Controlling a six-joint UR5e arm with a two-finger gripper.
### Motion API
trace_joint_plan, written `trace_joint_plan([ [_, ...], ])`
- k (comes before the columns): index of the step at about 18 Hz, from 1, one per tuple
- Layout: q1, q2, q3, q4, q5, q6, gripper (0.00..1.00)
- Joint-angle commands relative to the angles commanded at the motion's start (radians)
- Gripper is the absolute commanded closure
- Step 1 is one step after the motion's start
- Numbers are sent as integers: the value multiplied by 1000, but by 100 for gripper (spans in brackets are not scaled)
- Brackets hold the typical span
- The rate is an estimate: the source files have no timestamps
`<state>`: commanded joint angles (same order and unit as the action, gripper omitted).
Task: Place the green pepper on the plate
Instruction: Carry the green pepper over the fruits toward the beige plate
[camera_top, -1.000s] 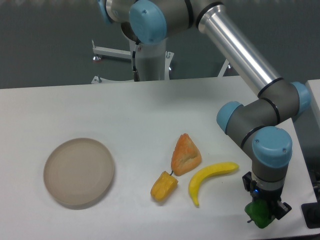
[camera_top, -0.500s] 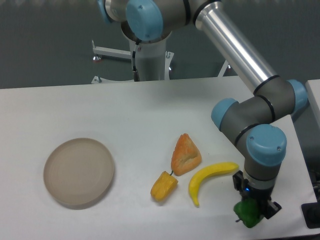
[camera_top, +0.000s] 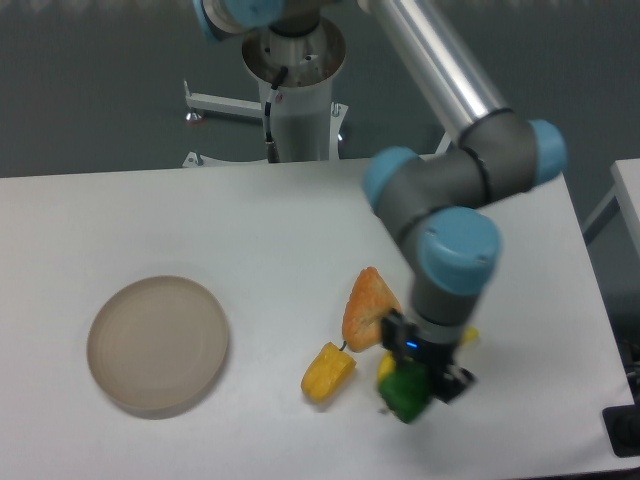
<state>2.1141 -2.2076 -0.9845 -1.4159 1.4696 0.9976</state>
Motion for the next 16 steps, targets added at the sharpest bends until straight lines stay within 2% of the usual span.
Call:
trace_joint_plan([
  [4,-113,45,-58,0,0,-189,66],
  [10,-247,49,-111,11,-3,-387,66],
  [16,-307,49,-204,113,-3,-542,66],
])
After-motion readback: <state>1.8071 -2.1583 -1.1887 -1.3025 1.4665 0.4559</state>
